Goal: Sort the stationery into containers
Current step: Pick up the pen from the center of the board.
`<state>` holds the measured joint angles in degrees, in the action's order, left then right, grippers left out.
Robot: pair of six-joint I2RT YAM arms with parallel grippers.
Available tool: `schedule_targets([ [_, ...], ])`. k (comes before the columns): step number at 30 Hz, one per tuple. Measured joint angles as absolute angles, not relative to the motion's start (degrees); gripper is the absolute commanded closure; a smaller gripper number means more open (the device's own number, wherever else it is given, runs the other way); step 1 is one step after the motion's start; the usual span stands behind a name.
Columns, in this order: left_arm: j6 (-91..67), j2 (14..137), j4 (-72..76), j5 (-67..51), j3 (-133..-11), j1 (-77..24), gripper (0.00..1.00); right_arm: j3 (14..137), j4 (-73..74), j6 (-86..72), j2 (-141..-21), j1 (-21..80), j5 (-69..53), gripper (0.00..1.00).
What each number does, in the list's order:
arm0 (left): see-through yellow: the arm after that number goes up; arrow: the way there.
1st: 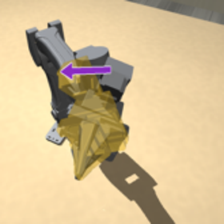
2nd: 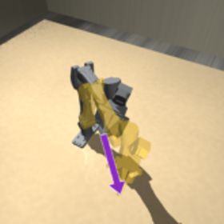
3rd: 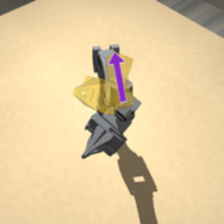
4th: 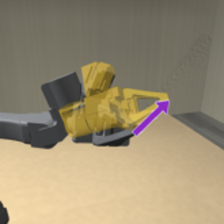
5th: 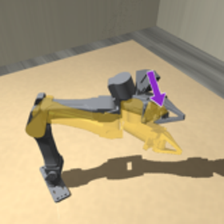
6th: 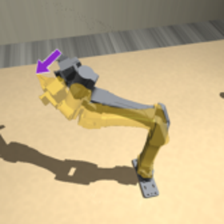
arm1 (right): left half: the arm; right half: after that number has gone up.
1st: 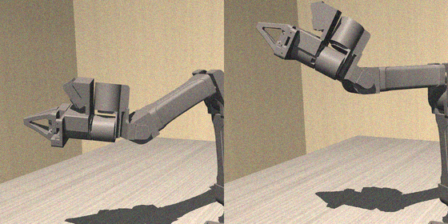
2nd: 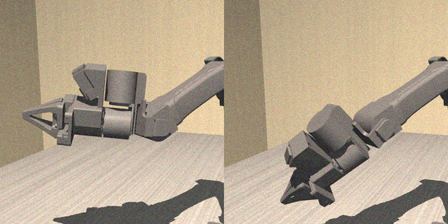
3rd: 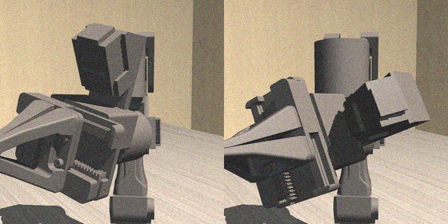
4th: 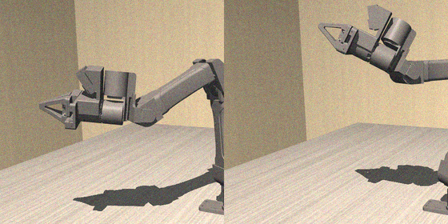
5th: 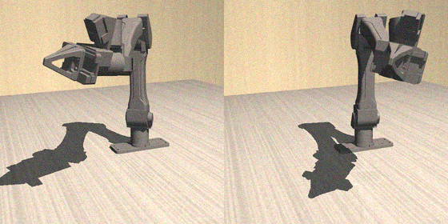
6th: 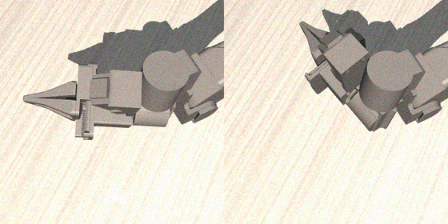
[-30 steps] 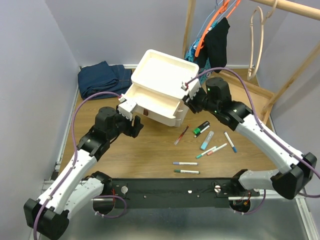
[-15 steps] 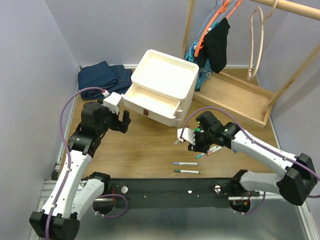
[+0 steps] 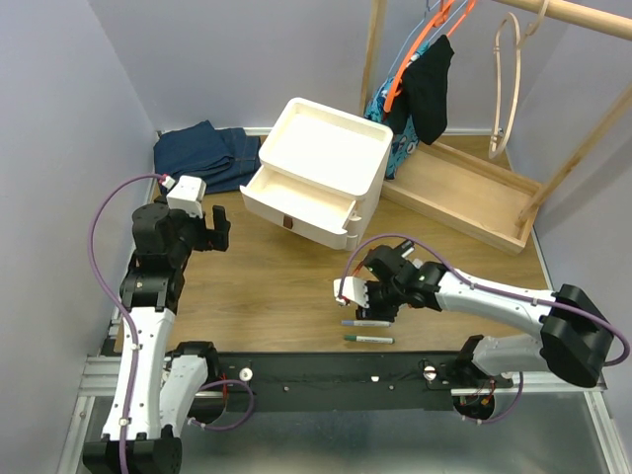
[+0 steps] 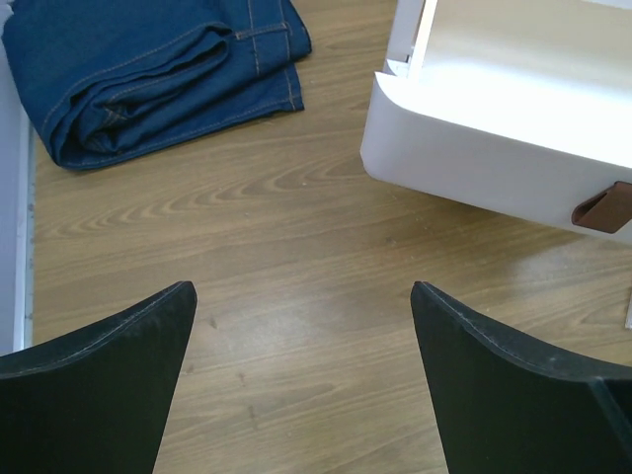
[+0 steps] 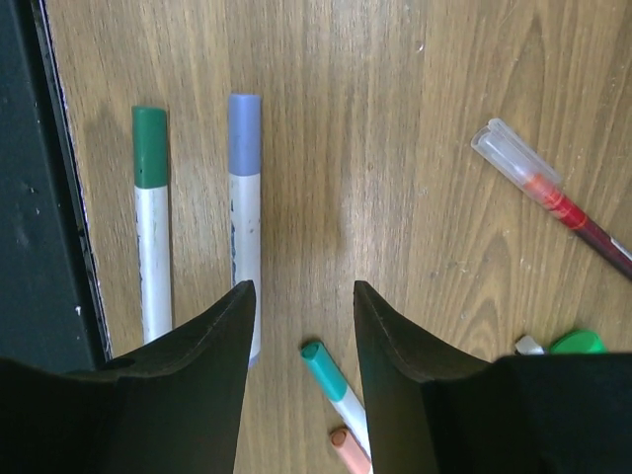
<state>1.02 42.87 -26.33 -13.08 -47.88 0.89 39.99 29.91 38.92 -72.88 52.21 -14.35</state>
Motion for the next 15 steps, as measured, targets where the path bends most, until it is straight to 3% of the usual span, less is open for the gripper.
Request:
schedule_targets([
  [15, -0.5, 40.1, -26.3, -13.1, -46.0, 2.7, 0.01, 38.3, 26.2, 36.0, -75.6, 54.8, -14.0, 0.53],
])
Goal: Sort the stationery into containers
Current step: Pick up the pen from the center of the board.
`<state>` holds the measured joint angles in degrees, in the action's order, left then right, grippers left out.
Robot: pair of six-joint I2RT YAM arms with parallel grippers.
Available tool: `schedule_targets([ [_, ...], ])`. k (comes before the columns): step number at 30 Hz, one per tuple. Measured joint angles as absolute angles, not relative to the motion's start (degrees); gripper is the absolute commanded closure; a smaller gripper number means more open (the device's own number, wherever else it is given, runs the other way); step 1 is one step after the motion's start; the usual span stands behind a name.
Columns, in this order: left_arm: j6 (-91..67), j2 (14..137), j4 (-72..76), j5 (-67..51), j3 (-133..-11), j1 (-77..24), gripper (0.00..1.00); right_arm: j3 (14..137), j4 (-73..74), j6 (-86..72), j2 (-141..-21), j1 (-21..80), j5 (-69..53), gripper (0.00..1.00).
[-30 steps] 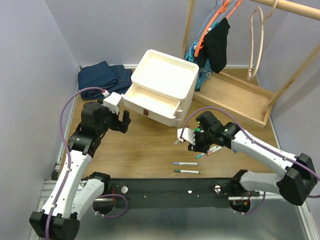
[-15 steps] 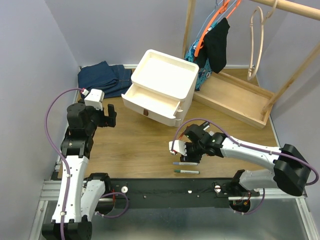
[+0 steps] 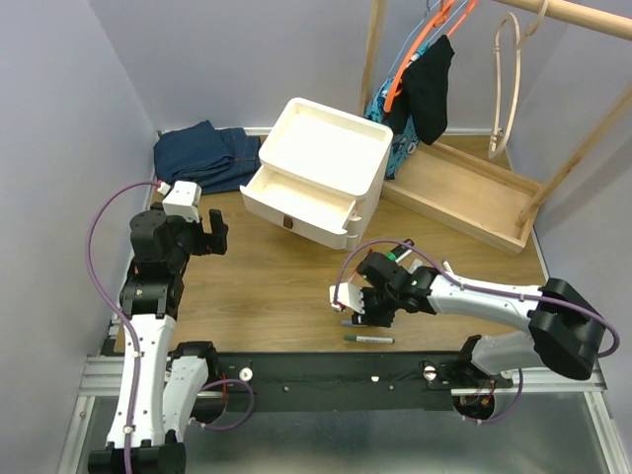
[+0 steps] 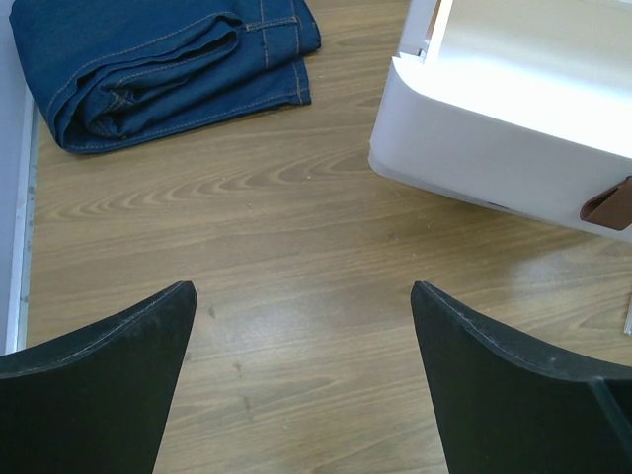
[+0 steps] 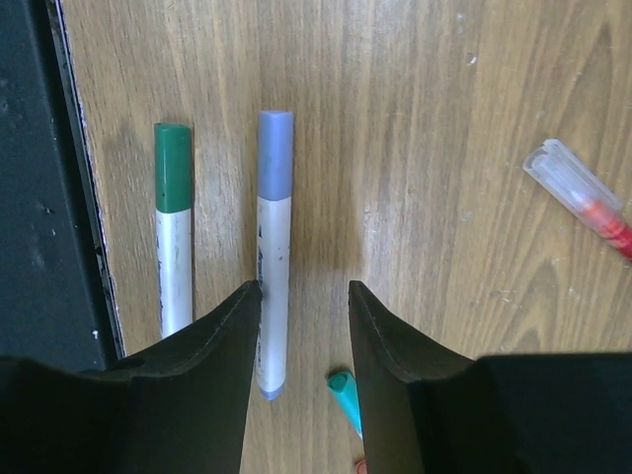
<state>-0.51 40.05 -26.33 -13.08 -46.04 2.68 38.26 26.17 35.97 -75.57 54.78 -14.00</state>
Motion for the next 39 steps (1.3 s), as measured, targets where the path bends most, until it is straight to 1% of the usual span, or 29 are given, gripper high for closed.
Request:
schedule_targets([
  [5, -1.0, 38.5, -26.3, -13.1, -45.1, 3.3, 0.01, 38.2, 25.6, 35.8, -77.1, 55.6, -14.0, 0.56],
  [6, -1.1, 38.3, -26.3, -13.1, -44.9, 3.4, 0.01, 38.2, 25.5, 35.7, -77.5, 55.8, -14.0, 0.59],
  [8, -1.2, 38.0, -26.3, -13.1, -44.6, 3.5, 0.01, 38.2, 25.3, 35.6, -78.3, 56.2, -14.0, 0.6],
  [9, -1.3, 37.7, -26.3, -13.0, -44.2, 3.6, 0.01, 38.2, 25.3, 35.5, -78.6, 56.3, -14.0, 0.63],
  [11, -1.4, 37.5, -26.3, -13.0, -43.8, 3.7, 0.01, 38.2, 24.9, 35.3, -79.0, 56.6, -14.2, 0.7],
  [14, -1.6, 37.2, -26.3, -13.0, -43.2, 3.7, 0.01, 38.2, 24.6, 34.8, -79.2, 56.9, -14.3, 0.86],
  [15, -1.6, 37.1, -26.3, -12.9, -43.1, 3.7, 0.01, 38.2, 24.4, 34.7, -79.3, 57.0, -14.4, 0.99],
  [20, -1.8, 36.9, -26.3, -13.0, -42.7, 3.7, 0.01, 38.4, 23.9, 35.3, -79.5, 57.1, -14.7, 0.99],
  [23, -1.8, 36.9, -26.3, -13.0, -42.6, 3.7, 0.01, 41.4, 27.6, 37.4, -80.5, 57.1, -15.6, 0.99],
  [30, -1.3, 39.0, -26.2, -12.9, -43.7, 3.7, 0.01, 57.7, 35.8, 44.3, -80.6, 57.0, -19.2, 0.99],
  [33, -1.1, 40.7, -25.8, -12.9, -45.3, 3.7, 0.01, 66.2, 38.9, 46.6, -80.9, 56.9, -22.5, 0.99],
  [36, -0.9, 41.8, -25.3, -12.9, -46.5, 3.7, 0.01, 73.1, 40.6, 48.1, -81.4, 56.9, -24.8, 0.99],
  [39, -0.8, 42.6, -24.7, -12.9, -47.2, 3.7, 0.01, 77.3, 40.6, 48.7, -81.4, 56.8, -25.6, 0.99],
])
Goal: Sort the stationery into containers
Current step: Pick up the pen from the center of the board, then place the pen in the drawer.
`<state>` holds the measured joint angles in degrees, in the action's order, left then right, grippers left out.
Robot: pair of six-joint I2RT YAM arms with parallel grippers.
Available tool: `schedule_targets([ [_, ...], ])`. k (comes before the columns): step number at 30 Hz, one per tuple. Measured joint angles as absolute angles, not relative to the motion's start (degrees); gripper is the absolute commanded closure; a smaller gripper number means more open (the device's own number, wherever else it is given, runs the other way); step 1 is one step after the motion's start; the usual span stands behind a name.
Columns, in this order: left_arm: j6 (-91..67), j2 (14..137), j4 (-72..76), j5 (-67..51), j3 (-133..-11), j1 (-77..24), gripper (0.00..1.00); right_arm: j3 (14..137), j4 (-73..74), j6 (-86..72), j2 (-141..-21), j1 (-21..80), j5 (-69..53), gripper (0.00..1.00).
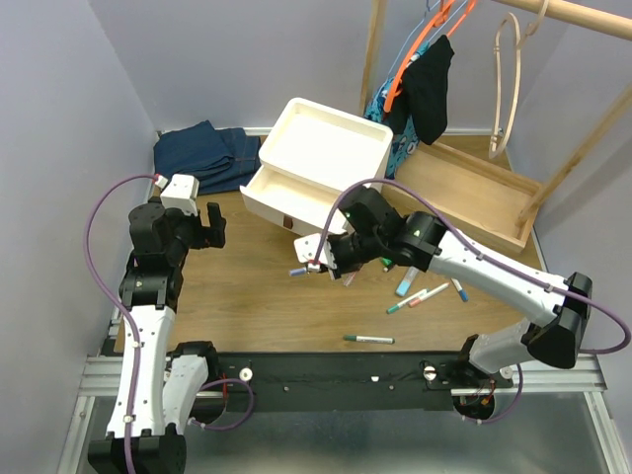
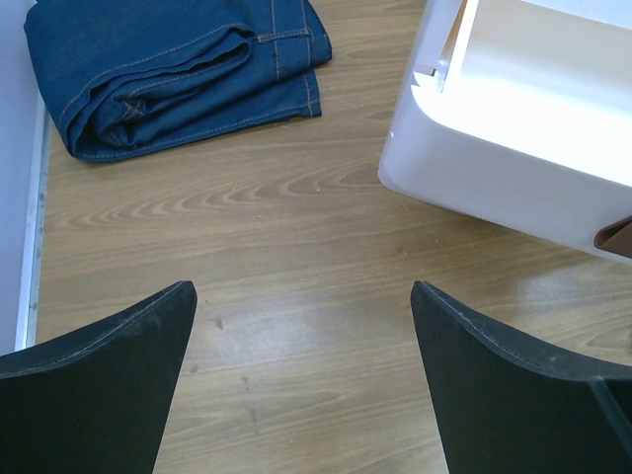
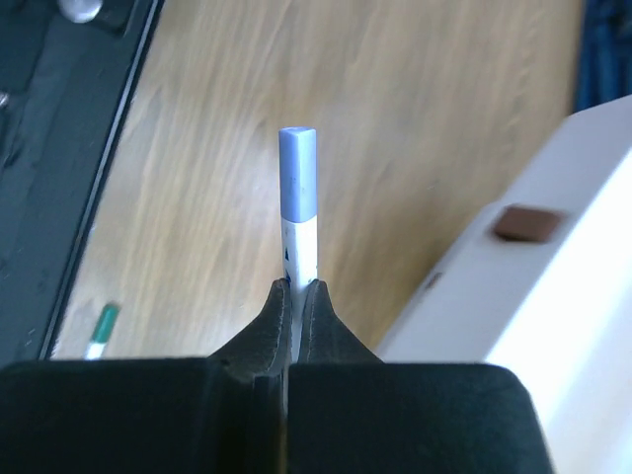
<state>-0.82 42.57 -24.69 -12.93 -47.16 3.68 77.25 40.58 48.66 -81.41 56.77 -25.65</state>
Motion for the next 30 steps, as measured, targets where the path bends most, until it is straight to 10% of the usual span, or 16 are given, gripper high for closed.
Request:
schedule_targets([
  [20, -2.3, 42.6, -23.3, -14.1, -47.2, 6.4, 0.01, 88.1, 21.7, 43.9, -89.7, 55.3, -10.9, 0.99],
  [25, -3.3, 42.6, -23.0, -15.0, -47.2, 7.1, 0.01, 86.9, 18.3, 42.9, -91.0, 55.3, -6.1, 0.6],
  [30, -4.3, 42.6, -22.3, -15.7, -47.2, 7.5, 0.01, 85.7, 15.8, 40.7, -91.2, 55.2, -2.7, 0.45],
])
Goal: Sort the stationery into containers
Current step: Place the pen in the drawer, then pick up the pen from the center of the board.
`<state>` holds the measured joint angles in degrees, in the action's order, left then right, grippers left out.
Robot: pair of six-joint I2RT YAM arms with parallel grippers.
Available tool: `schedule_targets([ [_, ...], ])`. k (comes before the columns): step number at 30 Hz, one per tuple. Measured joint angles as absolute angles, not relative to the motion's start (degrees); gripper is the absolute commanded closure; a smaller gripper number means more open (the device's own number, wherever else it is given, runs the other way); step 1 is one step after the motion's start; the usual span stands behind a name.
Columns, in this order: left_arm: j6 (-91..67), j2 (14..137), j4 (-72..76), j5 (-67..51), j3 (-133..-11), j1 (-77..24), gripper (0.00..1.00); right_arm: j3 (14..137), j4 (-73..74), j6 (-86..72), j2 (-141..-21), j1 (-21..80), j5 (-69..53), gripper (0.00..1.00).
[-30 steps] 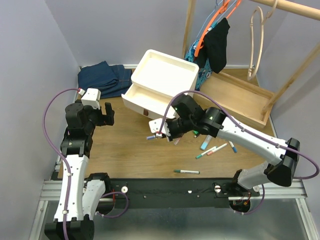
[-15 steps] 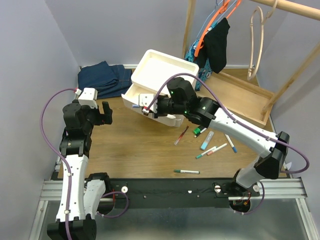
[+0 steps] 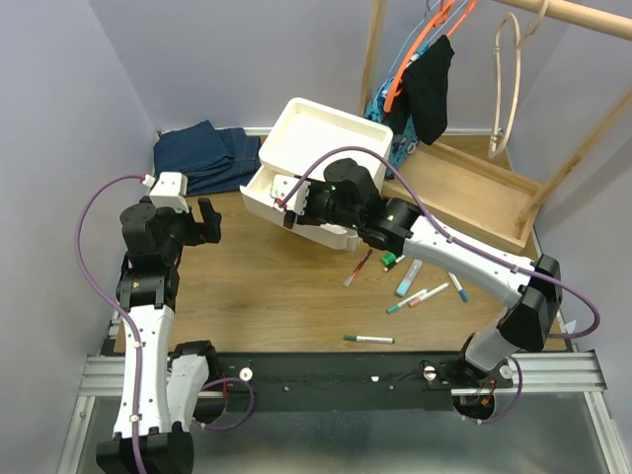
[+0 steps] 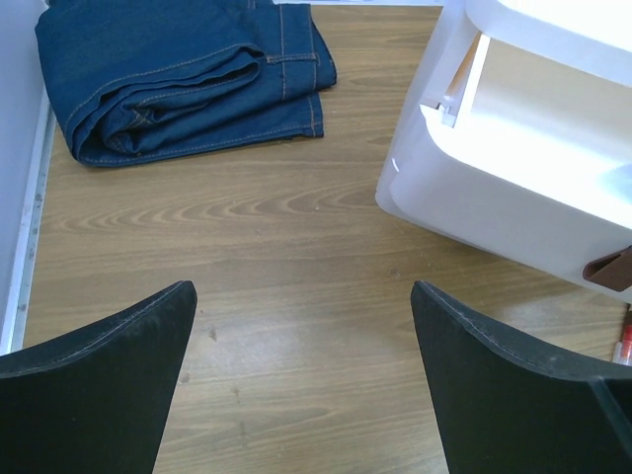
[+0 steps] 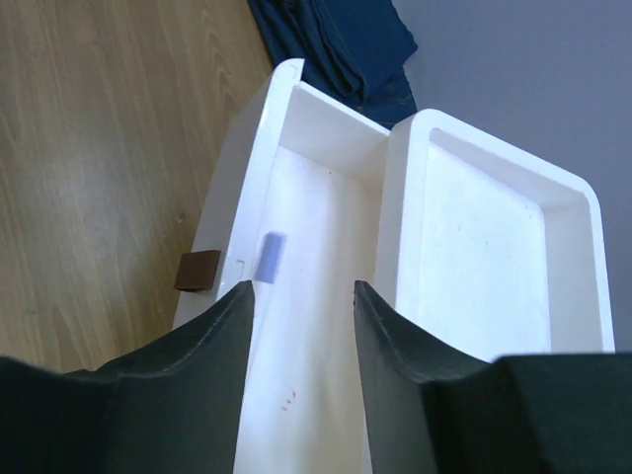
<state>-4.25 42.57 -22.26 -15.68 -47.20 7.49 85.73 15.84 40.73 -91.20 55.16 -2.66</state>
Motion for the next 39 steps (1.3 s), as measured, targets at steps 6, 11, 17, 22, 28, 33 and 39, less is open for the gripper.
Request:
schedule_targets([
  [6, -5.1, 42.6, -21.3, -16.3, -47.1, 7.7, 0.01, 85.7, 15.7, 39.0, -90.9, 55.1, -1.1, 0.46],
  [11, -5.4, 42.6, -20.3, -16.4, -47.1, 8.0, 0.01, 85.0, 22.8, 38.7, -87.1, 55.0, -6.4, 0.51],
  [17, -5.4, 42.5, -19.0, -16.6, -47.0, 8.2, 0.01, 73.8, 36.4, 42.3, -74.7, 55.0, -18.2, 0.53],
  [22, -5.5, 42.5, -19.0, -16.5, -46.3, 8.2, 0.01, 68.2, 46.8, 45.2, -76.4, 55.0, -24.0, 0.54],
  [28, -5.4, 41.7, -19.0, -16.6, -45.6, 8.2, 0.01, 62.5, 49.3, 43.0, -86.4, 55.2, -25.0, 0.55],
  [33, -4.9, 40.8, -19.0, -16.6, -44.8, 8.2, 0.01, 59.7, 50.7, 41.8, -91.8, 57.6, -22.8, 0.59],
  [39, -4.3, 40.5, -19.0, -16.5, -43.3, 8.2, 0.01, 59.9, 50.9, 40.6, -95.5, 59.0, -21.9, 0.59],
])
